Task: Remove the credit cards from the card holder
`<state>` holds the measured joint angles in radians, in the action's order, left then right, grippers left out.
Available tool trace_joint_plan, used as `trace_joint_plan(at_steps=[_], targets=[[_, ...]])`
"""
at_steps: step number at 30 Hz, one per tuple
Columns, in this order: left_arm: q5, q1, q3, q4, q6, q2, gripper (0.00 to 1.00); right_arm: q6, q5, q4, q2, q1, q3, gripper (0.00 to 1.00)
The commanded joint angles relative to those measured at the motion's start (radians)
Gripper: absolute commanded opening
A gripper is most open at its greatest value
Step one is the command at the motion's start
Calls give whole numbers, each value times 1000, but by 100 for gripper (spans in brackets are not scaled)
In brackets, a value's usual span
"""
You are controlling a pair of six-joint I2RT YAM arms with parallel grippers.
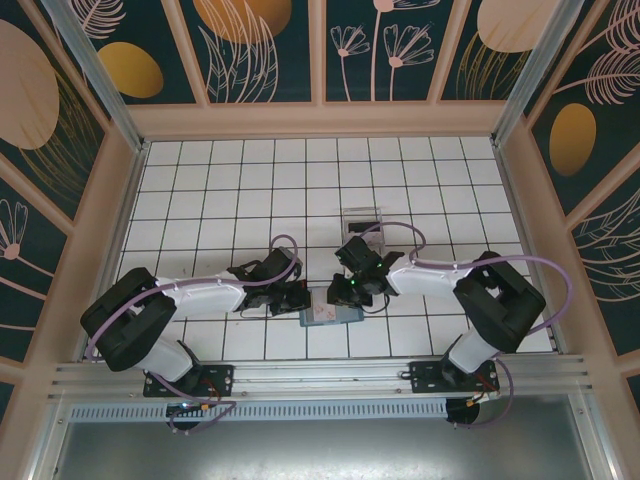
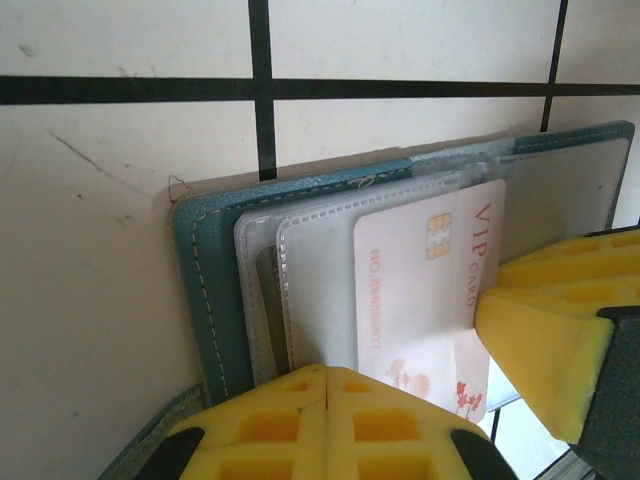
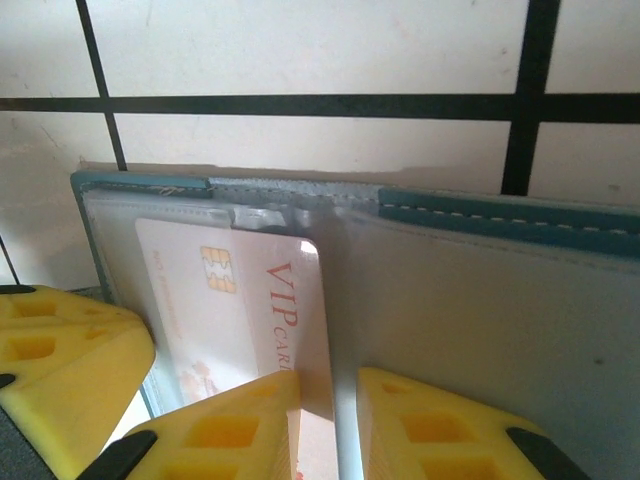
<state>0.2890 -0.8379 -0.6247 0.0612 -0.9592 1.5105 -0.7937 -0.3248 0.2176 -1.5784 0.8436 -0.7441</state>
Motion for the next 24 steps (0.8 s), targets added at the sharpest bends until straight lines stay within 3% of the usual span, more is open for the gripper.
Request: trace_joint_plan(at_steps=[1, 24], targets=[[-19, -5, -7, 95, 24, 31, 0, 3, -32, -46, -21, -8, 29, 23], [-22, -6, -22, 117, 34, 71, 0, -31, -175, -222, 18, -32, 88, 22]])
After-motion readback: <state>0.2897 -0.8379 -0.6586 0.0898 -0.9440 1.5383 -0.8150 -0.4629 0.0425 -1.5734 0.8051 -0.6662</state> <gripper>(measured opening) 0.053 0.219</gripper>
